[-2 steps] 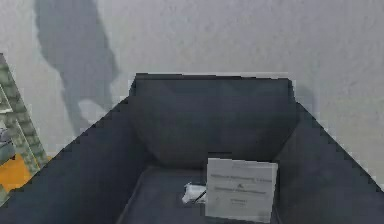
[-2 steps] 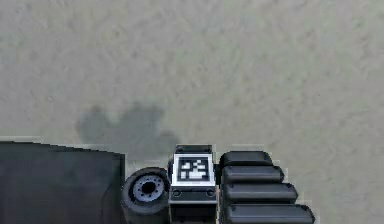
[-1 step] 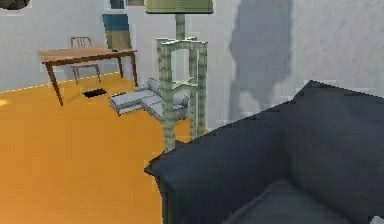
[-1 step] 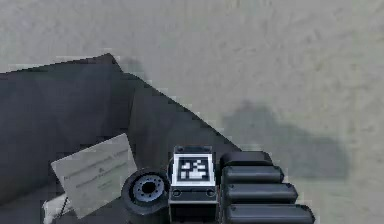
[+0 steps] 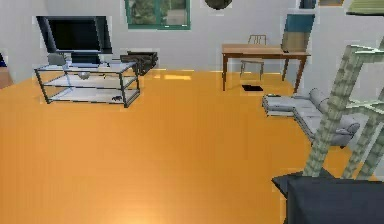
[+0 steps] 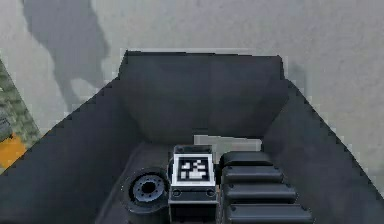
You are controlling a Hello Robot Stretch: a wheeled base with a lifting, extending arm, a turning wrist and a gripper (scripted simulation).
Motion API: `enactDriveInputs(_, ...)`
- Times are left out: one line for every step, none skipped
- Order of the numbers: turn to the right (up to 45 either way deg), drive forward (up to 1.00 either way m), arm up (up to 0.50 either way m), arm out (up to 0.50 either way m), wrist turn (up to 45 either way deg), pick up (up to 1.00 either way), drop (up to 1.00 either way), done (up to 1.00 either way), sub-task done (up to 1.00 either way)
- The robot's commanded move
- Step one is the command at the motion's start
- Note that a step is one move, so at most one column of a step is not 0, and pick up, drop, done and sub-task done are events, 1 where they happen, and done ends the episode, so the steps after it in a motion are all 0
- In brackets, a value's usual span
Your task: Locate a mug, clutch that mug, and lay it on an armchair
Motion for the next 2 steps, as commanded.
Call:
enactDriveInputs(-21.0,0.00,0.00,0.00,0.0,0.00,0.00,0.00,0.00)
enactDriveInputs(-3.0,0.00,0.00,0.00,0.0,0.00,0.00,0.00,0.00)
